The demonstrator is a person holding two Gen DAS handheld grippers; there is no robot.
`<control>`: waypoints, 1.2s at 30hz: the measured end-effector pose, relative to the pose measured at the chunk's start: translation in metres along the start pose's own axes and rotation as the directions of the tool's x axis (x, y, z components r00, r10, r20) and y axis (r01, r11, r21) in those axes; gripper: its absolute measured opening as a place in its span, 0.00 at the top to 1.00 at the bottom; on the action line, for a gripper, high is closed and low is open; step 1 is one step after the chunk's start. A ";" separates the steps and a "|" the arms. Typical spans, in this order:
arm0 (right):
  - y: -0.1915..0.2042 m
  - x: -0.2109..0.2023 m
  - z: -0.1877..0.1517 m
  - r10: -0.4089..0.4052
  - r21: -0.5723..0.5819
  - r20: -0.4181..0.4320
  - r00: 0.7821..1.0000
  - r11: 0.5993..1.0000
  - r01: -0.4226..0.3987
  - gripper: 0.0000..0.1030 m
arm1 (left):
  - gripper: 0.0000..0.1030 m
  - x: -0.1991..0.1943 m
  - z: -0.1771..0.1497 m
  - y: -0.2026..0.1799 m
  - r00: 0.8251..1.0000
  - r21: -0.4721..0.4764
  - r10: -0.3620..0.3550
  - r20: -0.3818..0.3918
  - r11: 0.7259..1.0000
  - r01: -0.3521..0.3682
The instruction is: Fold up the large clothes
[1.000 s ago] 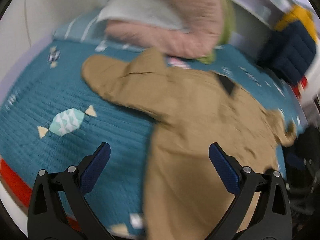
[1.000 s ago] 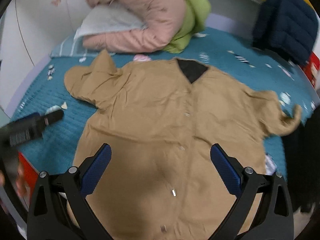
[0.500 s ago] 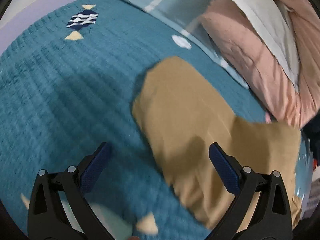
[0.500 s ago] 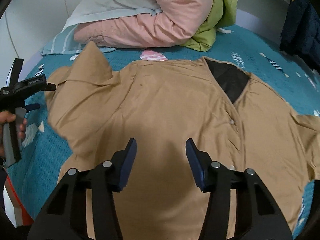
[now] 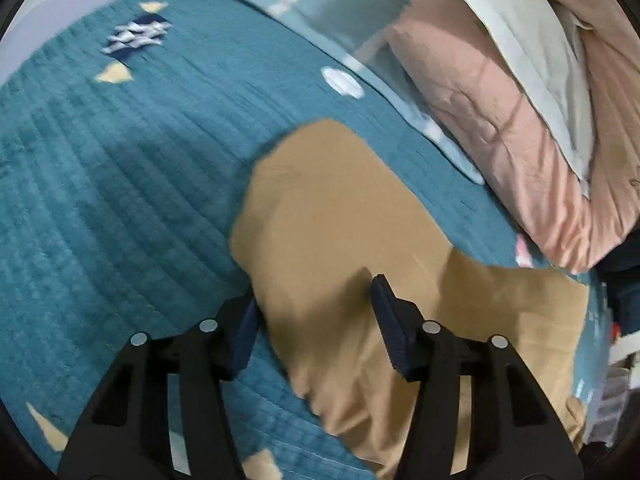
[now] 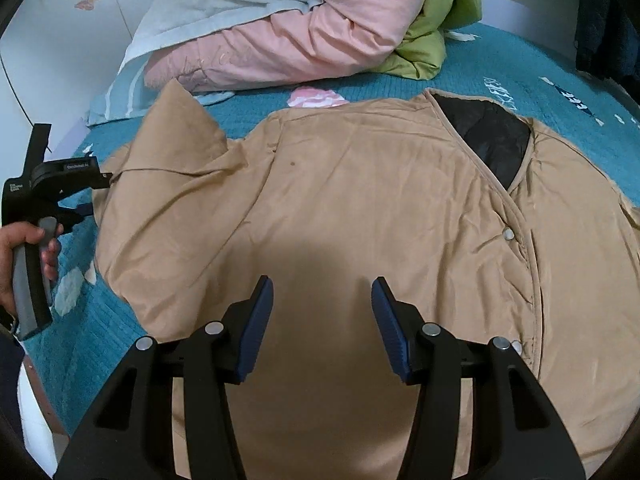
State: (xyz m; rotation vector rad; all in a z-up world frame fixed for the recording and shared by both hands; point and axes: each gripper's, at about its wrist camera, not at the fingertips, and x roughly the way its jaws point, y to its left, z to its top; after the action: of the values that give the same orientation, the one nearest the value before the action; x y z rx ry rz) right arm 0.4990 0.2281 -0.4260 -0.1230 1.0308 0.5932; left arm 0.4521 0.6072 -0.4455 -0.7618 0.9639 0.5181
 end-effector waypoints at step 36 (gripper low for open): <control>0.133 0.071 0.016 0.332 0.135 -0.205 0.921 0.941 -0.309 0.79 | 0.94 -0.227 -0.002 0.065 0.889 0.171 0.014 0.458 0.980 -0.104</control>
State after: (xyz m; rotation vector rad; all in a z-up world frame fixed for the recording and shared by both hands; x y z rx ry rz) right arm 0.4686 0.3743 -0.4532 0.0723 1.3129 0.8376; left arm 0.2955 0.6330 -0.2708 -0.4085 0.5860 0.6147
